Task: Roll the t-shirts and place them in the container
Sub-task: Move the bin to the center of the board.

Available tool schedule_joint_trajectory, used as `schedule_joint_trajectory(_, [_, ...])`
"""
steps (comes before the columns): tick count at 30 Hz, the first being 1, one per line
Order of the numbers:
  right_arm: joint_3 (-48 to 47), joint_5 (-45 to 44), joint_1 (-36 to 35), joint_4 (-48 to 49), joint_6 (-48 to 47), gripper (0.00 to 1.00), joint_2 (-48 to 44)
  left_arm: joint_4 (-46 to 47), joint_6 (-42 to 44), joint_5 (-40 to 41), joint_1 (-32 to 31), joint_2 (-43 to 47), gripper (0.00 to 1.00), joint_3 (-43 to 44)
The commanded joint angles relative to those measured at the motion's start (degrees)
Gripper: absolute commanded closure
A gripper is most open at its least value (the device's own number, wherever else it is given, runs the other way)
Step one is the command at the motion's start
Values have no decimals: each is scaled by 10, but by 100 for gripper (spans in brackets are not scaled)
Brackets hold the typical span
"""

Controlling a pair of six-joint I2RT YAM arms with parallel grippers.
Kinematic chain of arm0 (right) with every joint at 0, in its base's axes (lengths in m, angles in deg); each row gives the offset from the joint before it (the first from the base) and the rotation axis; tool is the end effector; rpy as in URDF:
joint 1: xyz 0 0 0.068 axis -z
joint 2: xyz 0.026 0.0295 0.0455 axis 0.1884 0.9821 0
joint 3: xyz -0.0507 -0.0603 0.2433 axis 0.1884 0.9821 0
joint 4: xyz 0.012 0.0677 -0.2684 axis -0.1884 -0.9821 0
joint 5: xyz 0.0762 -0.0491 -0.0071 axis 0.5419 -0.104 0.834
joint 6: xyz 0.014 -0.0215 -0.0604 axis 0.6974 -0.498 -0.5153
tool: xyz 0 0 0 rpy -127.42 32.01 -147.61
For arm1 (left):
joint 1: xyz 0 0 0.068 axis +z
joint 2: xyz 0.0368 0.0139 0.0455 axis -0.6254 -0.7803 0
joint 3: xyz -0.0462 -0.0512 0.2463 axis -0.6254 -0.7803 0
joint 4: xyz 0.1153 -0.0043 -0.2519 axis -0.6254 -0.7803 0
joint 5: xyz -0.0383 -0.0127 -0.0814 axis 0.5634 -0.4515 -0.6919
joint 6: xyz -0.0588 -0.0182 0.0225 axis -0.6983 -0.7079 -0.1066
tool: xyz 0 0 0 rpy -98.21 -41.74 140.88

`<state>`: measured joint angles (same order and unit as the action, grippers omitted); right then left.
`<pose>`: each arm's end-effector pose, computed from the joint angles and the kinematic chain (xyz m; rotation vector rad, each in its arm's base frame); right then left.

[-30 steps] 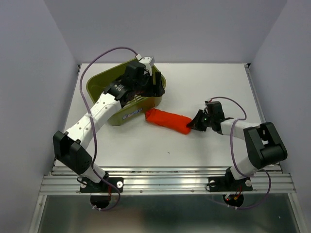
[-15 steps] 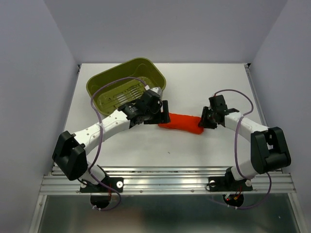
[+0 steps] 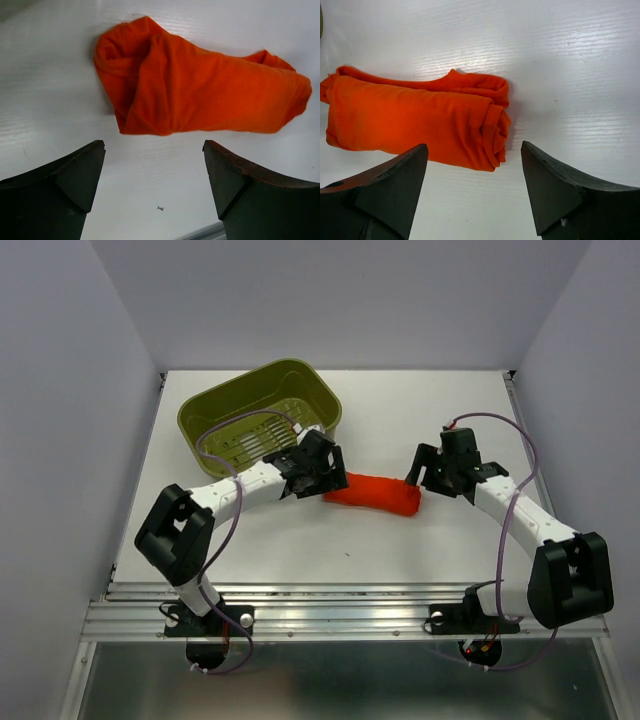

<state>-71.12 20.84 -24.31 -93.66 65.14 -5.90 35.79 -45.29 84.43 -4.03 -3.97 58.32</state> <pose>0.2904 0.0693 0.1939 0.2852 2.4537 0.3047 0.2827 -0.2577 0.2014 -0.0369 2.4347 -0.6654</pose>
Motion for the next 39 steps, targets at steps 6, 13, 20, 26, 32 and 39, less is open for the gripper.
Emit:
schedule_joint_trajectory(6, [-8, -15, 4, 0, 3, 19, -14, 90, -3, 6, 9, -73, 9, 10])
schedule_joint_trajectory(13, [-7, -22, 4, 0, 2, 19, -7, 130, 23, 16, -42, -103, 11, 6])
schedule_joint_trajectory(20, [-6, -35, 4, 0, 12, 18, -15, 132, 23, -21, -83, -115, 12, 13])
schedule_joint_trajectory(26, [-13, -31, 4, 3, 11, 15, -15, 57, 71, 58, -84, -87, 12, 24])
schedule_joint_trajectory(32, [-19, -23, 4, 6, 14, 15, -14, -14, 139, 113, -83, -74, 12, 85])
schedule_joint_trajectory(39, [-15, -24, 4, 6, 17, 12, -22, -6, 140, 173, -84, 3, 12, 81])
